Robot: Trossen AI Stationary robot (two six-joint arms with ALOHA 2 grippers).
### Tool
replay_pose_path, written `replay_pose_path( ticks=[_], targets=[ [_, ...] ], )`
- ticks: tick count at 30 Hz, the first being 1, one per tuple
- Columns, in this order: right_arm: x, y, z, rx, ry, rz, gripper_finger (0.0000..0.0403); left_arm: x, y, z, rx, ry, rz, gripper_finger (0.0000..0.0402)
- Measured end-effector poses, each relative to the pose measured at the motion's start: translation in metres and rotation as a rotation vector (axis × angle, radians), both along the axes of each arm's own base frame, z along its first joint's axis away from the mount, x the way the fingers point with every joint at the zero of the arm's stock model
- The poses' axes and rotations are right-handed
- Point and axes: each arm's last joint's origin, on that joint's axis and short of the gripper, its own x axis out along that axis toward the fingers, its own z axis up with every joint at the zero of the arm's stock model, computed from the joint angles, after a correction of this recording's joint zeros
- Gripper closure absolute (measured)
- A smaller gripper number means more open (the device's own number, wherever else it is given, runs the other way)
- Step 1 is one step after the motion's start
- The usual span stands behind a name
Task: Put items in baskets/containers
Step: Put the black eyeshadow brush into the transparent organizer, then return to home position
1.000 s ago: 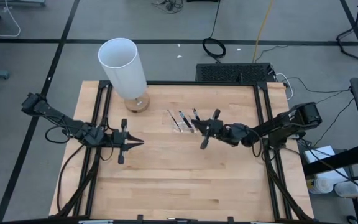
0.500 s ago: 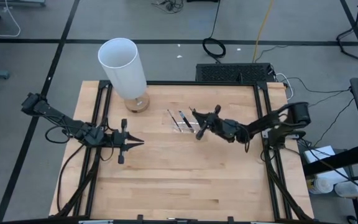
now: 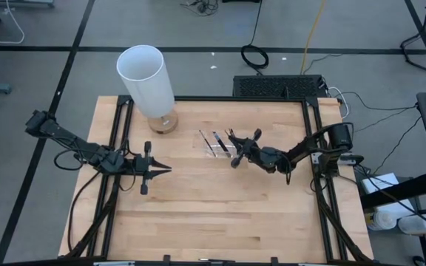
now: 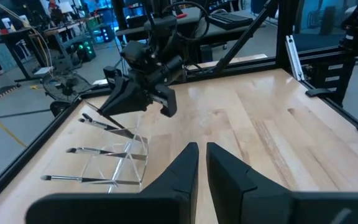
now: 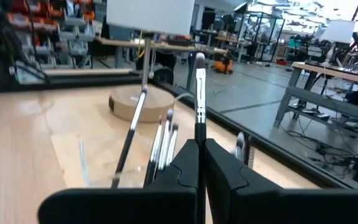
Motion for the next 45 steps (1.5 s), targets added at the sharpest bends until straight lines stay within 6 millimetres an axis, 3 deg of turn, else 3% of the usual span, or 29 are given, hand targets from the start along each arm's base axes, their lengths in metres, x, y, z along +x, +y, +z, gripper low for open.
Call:
replay_pose_path(
  ticks=[11,29,45],
  targets=[
    [-0.003,0.006,-0.009,0.019,0.074,-0.098,0.0403,0.0,0.0,0.0,-0.034,0.0,0.005,0.036],
    [-0.005,0.01,-0.017,0.074,0.113,-0.09,0.0402,0.0,0.0,0.002,0.002,-0.015,-0.001,0.036],
    [-0.004,0.01,-0.015,0.105,0.065,-0.093,0.0315,0.0,0.0,0.002,0.003,-0.015,-0.001,0.036]
  ],
)
